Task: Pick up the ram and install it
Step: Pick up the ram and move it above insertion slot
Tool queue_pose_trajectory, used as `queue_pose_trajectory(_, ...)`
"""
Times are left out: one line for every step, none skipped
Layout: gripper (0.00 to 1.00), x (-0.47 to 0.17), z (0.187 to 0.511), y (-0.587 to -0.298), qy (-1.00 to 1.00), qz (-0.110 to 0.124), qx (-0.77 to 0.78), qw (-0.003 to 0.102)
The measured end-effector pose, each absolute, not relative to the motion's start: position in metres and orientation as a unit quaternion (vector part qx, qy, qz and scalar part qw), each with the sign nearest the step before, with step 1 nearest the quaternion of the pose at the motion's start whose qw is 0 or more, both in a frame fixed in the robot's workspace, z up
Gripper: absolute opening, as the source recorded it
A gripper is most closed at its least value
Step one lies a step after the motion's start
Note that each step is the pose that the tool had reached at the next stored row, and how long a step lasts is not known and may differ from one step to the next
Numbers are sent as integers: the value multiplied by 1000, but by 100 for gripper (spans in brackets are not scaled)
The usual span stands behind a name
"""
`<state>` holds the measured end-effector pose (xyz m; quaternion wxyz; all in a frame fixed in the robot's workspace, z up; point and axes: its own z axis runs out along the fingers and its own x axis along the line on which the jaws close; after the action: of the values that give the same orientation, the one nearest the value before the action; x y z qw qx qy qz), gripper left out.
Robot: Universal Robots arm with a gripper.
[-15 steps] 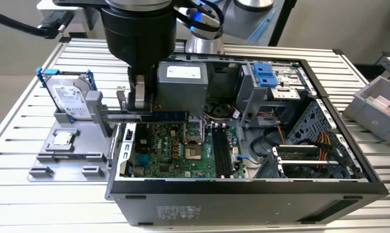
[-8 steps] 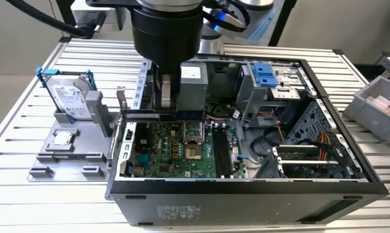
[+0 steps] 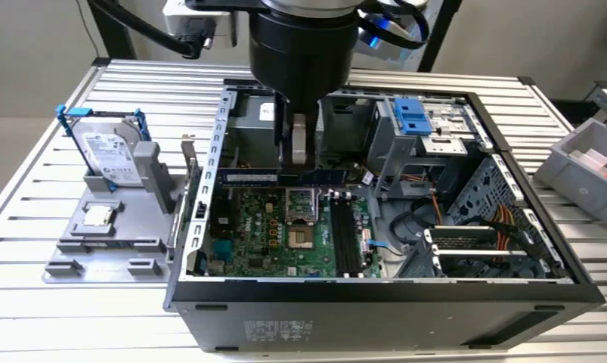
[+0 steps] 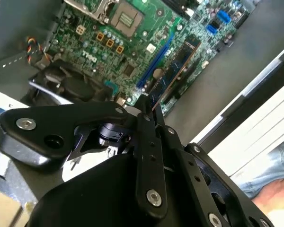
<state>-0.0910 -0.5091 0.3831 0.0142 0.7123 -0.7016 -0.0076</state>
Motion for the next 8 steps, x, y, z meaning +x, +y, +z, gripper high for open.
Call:
queue_pose_trajectory(0, -87, 383, -509, -702, -8, 712, 14)
queue_pose_trajectory(0, -84, 383, -508, -702, -8, 712, 14)
queue_pose_trajectory(0, -80, 383, -507, -702, -8, 712, 14)
queue_pose_trajectory(0, -76, 383, -507, -702, -8, 712, 14)
queue_pose_trajectory(0, -73, 383, -506, -702, -8, 712, 14)
queue_pose_trajectory(0, -69, 383, -506, -702, -8, 712, 14)
queue_pose_trajectory(0, -65, 383, -505, -702, -8, 712, 14)
queue_pose_trajectory(0, -62, 383, -504, -702, -8, 712, 14)
